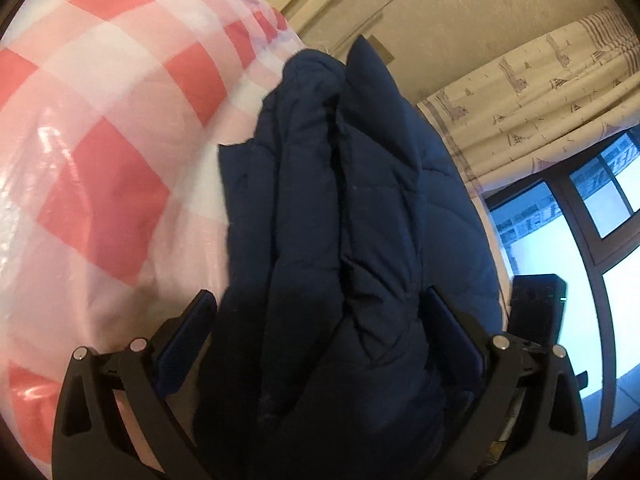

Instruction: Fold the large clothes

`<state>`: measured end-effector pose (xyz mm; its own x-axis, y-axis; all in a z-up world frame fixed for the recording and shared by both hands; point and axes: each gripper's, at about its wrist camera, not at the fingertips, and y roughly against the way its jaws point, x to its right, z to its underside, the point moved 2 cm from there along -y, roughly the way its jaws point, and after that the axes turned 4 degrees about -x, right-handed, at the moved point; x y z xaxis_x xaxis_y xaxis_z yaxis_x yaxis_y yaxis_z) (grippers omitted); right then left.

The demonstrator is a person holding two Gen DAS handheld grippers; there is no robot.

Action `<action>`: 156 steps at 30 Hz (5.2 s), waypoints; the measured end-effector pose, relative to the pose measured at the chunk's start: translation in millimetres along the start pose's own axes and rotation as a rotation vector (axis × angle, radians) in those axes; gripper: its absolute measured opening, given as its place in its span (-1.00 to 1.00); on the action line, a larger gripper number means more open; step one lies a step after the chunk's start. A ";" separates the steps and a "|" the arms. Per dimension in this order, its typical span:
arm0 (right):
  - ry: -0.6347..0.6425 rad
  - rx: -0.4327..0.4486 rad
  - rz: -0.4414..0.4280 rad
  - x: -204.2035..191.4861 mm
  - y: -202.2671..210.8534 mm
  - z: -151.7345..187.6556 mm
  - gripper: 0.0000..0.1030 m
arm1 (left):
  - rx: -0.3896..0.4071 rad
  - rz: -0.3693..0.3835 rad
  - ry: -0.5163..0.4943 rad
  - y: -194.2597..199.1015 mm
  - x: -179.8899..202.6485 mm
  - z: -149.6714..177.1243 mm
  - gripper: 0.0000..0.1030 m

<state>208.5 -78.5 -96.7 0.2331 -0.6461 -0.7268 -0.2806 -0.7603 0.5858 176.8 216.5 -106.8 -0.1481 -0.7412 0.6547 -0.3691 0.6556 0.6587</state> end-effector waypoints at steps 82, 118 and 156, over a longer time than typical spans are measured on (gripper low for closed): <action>0.393 0.662 0.888 -111.0 212.4 57.1 0.91 | 0.608 -0.561 -0.598 28.6 327.4 48.8 0.96; 0.355 0.638 0.865 -101.1 208.9 58.2 0.91 | 0.546 -0.571 -0.547 16.1 304.4 48.5 0.96; 0.363 0.637 0.876 -91.3 209.7 57.8 0.91 | 0.551 -0.575 -0.558 13.9 303.6 54.7 0.96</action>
<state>74.6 -175.0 71.7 -0.0489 -0.9976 0.0497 -0.8764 0.0667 0.4770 76.5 -7.3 80.8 -0.1720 -0.9821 -0.0768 -0.8780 0.1175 0.4641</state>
